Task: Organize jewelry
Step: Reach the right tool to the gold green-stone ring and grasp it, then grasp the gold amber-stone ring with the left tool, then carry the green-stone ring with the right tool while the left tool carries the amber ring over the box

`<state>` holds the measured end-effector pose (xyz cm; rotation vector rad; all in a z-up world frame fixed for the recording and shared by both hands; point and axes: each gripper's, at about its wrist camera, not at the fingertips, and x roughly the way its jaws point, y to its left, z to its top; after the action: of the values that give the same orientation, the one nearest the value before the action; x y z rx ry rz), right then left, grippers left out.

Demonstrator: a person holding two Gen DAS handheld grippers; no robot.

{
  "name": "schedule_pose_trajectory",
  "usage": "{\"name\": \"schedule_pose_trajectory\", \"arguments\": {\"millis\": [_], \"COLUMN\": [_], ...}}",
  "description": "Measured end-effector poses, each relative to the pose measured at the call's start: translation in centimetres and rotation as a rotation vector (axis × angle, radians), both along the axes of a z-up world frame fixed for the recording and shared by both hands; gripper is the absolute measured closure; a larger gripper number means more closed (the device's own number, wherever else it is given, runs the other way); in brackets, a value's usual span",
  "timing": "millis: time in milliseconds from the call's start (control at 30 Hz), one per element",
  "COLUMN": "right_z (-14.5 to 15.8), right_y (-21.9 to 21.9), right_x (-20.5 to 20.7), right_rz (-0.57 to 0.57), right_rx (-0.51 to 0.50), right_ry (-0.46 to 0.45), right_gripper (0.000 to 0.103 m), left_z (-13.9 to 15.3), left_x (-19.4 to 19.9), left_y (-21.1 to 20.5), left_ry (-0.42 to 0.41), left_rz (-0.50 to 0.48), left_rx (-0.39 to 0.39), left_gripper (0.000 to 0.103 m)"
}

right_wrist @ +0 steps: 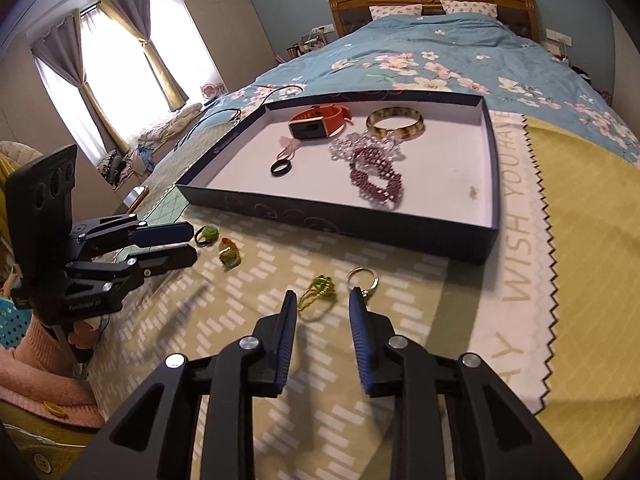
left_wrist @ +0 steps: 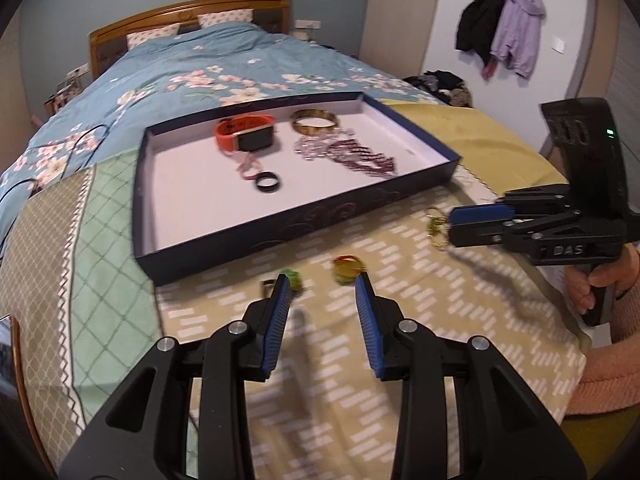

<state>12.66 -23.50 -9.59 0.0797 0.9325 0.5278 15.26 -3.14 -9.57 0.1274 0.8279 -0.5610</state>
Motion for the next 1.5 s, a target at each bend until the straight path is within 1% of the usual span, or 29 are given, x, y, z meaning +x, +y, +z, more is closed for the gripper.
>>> {"name": "schedule_pose_trajectory", "arguments": {"millis": [167,300,367,433,600,633,733,767,1100,1500], "right_z": [-0.1,-0.2,-0.2,-0.3,-0.1,-0.1,0.2,0.3,1.3,3.5], "right_y": [0.5,0.8,0.8,0.7,0.5,0.5,0.3,0.2,0.3,0.4], "right_x": [0.3,0.2,0.2,0.2,0.2,0.2,0.1,0.1,-0.2,0.0], "right_rz": [-0.004,0.000,-0.002,-0.002,-0.006,-0.008,-0.012,-0.014,-0.010,-0.013], "right_rx": [-0.004,-0.018,-0.023,-0.021,-0.010,-0.008,0.000,0.005,0.030,0.049], "right_ry": [-0.003,-0.010,-0.013,-0.011,-0.015,-0.019,-0.027,-0.030,-0.063,-0.128], "right_gripper": [0.078,0.078,0.081,0.092,0.095,0.095,0.095,0.095,0.095,0.095], "left_z": [-0.2,-0.5,-0.7,-1.0,-1.4,-1.4,-1.5,-1.5,-0.6,2.3], "left_x": [0.0,0.8,1.2,1.6,2.0,2.1,2.3,2.3,1.4,0.4], "left_y": [-1.8,-2.9,-3.2,-3.4,-3.4,-3.4,-3.2,-3.1,-2.8,-2.0], "left_ry": [0.000,0.019,0.031,0.048,0.064,0.066,0.068,0.067,0.047,-0.015], "left_rz": [-0.046,-0.047,-0.046,-0.043,-0.035,-0.031,-0.013,-0.008,0.010,0.023], "left_rx": [0.013,0.026,0.029,0.034,0.034,0.035,0.038,0.040,0.009,-0.037], "left_gripper": [0.070,0.069,0.069,0.069,0.072,0.076,0.084,0.084,0.085,0.085]}}
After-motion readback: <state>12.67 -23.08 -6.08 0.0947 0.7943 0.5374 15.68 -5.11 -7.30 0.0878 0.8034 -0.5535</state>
